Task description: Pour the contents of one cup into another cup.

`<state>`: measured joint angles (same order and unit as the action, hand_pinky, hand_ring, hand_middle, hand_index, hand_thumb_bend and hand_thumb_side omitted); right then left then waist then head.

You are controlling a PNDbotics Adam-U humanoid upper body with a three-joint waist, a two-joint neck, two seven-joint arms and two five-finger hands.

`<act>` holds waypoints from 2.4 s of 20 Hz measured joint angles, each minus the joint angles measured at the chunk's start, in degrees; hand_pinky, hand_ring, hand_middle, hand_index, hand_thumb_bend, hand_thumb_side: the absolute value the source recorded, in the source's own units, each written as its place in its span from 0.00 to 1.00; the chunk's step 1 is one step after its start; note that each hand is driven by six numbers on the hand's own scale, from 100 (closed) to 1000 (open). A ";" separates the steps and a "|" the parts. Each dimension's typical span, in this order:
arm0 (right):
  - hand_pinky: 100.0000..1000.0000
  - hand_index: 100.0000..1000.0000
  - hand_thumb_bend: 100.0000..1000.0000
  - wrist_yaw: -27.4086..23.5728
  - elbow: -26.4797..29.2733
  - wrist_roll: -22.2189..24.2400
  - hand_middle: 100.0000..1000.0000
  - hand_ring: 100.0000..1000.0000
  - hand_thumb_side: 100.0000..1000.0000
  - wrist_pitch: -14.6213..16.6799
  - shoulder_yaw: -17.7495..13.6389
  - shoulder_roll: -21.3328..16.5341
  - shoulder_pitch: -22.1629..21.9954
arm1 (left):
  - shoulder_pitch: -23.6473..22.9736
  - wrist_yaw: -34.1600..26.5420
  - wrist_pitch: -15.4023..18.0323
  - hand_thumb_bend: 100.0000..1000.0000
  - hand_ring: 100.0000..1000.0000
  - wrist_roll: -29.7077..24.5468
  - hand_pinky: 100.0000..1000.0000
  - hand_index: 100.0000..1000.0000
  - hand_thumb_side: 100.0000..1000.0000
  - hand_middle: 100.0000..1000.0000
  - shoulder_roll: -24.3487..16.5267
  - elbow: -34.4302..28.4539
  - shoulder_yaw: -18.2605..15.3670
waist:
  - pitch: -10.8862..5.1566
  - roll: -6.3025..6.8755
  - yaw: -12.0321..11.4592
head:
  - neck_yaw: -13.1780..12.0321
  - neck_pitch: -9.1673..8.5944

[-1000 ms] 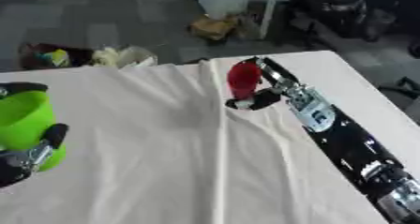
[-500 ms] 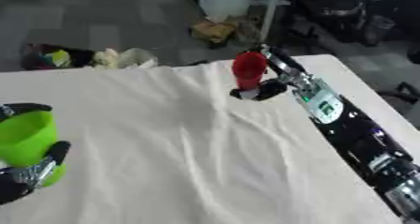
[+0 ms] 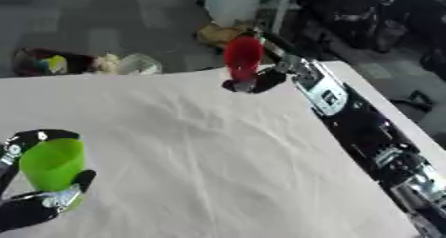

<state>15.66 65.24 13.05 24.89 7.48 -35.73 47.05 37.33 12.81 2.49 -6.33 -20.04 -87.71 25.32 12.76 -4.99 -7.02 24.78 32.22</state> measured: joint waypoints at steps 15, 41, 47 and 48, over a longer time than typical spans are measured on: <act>0.47 0.36 0.38 8.26 -0.24 3.48 0.01 0.76 0.18 1.45 3.59 10.58 6.27 | 4.60 4.26 4.18 0.00 0.32 -1.95 0.38 0.70 0.15 0.49 3.37 2.35 3.21 | -0.33 -1.71 -0.67 | 0.07 0.43; 0.52 0.44 0.14 20.55 17.30 3.92 0.04 0.67 0.32 3.45 8.86 14.62 5.38 | 6.22 6.00 6.43 0.00 0.31 -2.00 0.37 0.70 0.17 0.49 5.51 6.90 3.90 | -0.55 -3.31 1.16 | -1.89 0.39; 0.53 0.47 0.06 26.96 16.94 0.98 0.05 0.63 0.35 5.22 9.17 14.61 5.35 | 6.22 5.63 6.29 0.00 0.30 -2.27 0.36 0.70 0.16 0.48 5.51 5.82 3.91 | -0.81 -3.26 0.54 | -1.82 0.40; 0.53 0.48 0.05 28.20 16.64 0.30 0.05 0.62 0.35 5.50 9.17 14.61 5.35 | 6.22 5.60 6.27 0.00 0.30 -2.39 0.36 0.70 0.16 0.48 5.51 5.64 3.91 | -0.81 -3.24 0.44 | -1.77 0.40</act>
<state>43.86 81.87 13.35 30.40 16.65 -21.12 52.40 43.55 18.41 8.76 -8.72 -14.53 -82.07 29.24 11.96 -8.23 -6.58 23.01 32.62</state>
